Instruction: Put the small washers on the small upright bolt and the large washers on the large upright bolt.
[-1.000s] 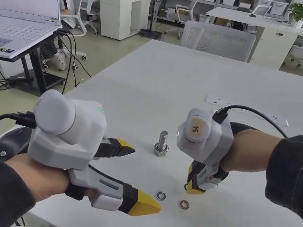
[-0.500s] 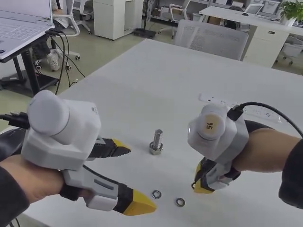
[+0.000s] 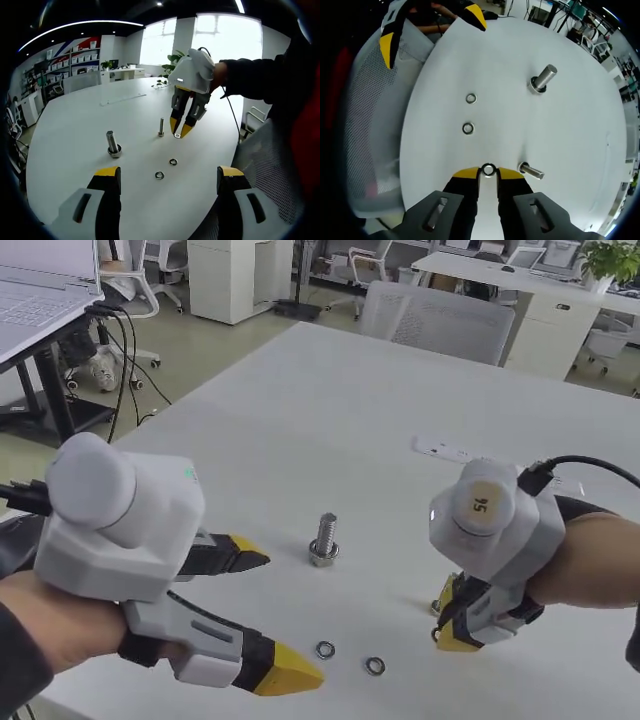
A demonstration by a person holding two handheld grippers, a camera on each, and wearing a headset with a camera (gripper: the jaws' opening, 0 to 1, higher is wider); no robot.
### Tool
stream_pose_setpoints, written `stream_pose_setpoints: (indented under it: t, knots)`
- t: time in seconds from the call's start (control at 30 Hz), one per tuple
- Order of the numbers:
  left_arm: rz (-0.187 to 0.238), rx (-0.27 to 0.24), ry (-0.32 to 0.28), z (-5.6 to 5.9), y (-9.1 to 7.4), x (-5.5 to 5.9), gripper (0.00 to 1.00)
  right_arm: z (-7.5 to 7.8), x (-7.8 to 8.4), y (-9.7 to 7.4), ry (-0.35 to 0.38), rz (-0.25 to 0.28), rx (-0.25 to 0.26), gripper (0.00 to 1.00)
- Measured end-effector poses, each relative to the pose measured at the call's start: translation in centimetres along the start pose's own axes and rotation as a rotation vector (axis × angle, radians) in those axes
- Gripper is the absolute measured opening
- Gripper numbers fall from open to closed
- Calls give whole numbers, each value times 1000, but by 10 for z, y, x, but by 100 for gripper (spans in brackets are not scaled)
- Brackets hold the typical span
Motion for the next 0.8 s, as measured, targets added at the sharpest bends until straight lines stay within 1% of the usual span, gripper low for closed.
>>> stream_pose_setpoints:
  t: [0.2, 0.43, 0.63, 0.8]
  knots:
    - [-5, 2, -1, 0, 0, 0, 78, 3, 10, -4, 23, -4, 8, 14]
    - [-11, 3, -1, 0, 1, 0, 78, 12, 20, -16, 40, -11, 32, 14]
    - [-14, 3, -3, -1, 1, 1, 78, 20, 21, -27, 48, -4, 56, 14]
    - [-16, 3, -4, -1, 1, 1, 78, 25, 16, -36, 40, 10, 76, 14]
Point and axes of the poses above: the centre of the closed fingertips' face, and the gripper's own axes: y roughly forward along the fingers, z roughly to its right, x roughly out of its underside, the point moved 10 cm from there along -y, roughly backward along the fingers, and after that the axes turned 1 degree about x, right-handed, at the moved point
